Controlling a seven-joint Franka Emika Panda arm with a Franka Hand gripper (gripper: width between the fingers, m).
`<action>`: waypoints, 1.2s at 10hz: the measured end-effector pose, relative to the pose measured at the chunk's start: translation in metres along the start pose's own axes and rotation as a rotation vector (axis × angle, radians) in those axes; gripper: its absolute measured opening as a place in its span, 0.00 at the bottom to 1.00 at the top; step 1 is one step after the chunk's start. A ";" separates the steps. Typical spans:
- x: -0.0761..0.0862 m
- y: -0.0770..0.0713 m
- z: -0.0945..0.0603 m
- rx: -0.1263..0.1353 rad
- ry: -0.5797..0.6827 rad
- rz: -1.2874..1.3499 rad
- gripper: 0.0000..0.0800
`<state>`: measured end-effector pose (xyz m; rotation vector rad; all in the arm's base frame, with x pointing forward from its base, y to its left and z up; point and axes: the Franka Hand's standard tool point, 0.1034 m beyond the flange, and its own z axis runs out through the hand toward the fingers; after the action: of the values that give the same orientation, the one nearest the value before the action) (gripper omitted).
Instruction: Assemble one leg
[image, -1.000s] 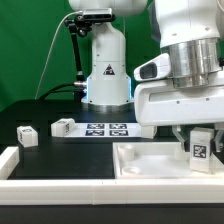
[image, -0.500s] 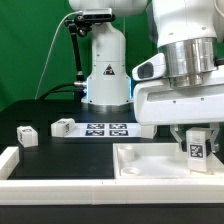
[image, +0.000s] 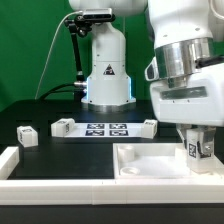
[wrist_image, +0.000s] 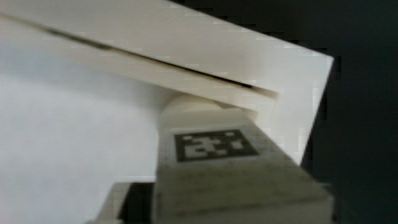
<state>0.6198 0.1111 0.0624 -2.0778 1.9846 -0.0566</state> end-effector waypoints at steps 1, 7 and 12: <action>0.000 0.000 0.001 0.007 -0.008 0.158 0.37; -0.010 0.003 0.003 0.005 -0.052 0.802 0.37; -0.012 0.006 0.004 -0.012 -0.052 0.593 0.77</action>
Offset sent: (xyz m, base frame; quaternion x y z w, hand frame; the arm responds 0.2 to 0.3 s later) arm -0.0018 -0.0056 0.0014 0.0092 0.0180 0.2603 0.9653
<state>0.6141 0.1237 0.0591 -1.3996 2.4766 0.1239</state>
